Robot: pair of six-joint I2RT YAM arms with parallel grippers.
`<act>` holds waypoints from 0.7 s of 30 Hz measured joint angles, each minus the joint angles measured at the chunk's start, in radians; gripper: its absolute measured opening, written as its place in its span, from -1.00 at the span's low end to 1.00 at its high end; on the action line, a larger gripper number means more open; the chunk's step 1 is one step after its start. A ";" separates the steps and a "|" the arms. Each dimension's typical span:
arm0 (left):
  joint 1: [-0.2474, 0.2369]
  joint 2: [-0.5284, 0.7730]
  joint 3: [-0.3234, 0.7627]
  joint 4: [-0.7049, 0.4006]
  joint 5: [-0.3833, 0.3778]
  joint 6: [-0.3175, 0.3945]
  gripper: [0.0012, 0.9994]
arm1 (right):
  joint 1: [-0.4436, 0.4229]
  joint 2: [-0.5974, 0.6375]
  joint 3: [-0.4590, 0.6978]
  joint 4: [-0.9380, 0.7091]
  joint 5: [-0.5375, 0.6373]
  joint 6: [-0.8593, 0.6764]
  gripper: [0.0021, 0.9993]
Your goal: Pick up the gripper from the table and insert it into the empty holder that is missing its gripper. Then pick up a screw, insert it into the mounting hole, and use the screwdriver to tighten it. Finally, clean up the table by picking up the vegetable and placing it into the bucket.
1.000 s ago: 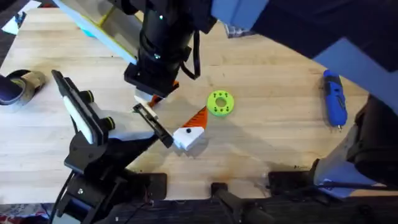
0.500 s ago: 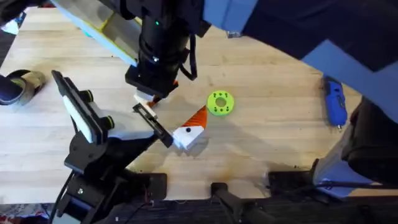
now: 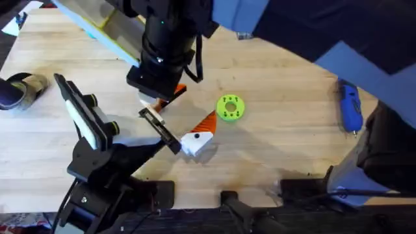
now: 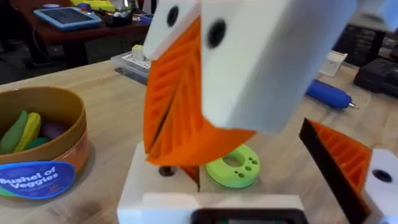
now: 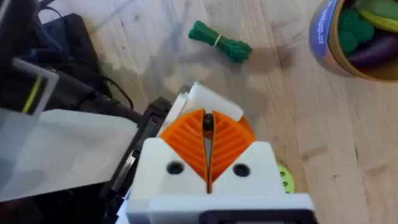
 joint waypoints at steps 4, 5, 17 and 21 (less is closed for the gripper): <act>0.000 0.000 0.000 0.000 0.000 0.000 0.98 | 0.000 0.000 0.000 0.001 0.000 0.000 -0.99; 0.000 0.000 0.000 0.000 0.000 0.000 0.98 | 0.000 0.000 0.000 0.001 0.000 0.000 -0.99; 0.000 0.000 0.000 0.000 0.000 0.000 0.98 | 0.000 0.001 0.000 0.015 0.013 0.000 -0.99; 0.000 0.000 0.000 0.000 0.000 0.000 0.98 | 0.000 0.006 0.001 0.004 0.013 0.000 -0.99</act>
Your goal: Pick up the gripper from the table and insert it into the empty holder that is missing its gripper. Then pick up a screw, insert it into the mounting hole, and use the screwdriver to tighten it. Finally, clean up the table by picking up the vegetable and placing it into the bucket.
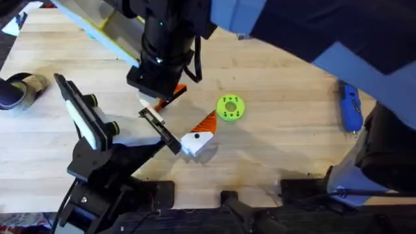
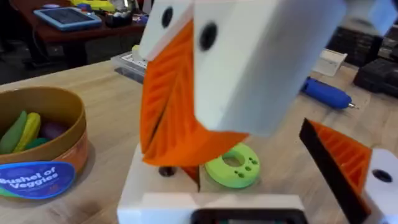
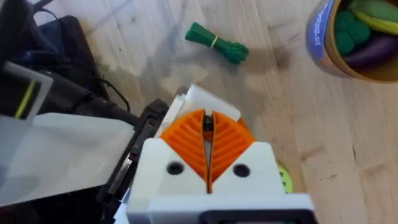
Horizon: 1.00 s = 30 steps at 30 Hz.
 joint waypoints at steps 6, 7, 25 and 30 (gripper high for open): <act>0.000 0.001 0.000 -0.002 -0.001 -0.009 0.98 | -0.001 0.017 0.000 -0.019 -0.005 -0.003 -0.99; 0.000 0.001 0.000 -0.002 -0.001 -0.009 0.98 | -0.001 0.017 0.000 -0.019 -0.005 -0.003 -0.99; 0.000 0.000 0.000 0.000 -0.003 -0.007 0.98 | -0.059 -0.005 0.014 -0.064 0.020 -0.003 0.99; 0.000 0.000 0.000 0.000 -0.002 -0.007 0.98 | -0.109 -0.068 0.015 -0.135 0.013 -0.003 0.99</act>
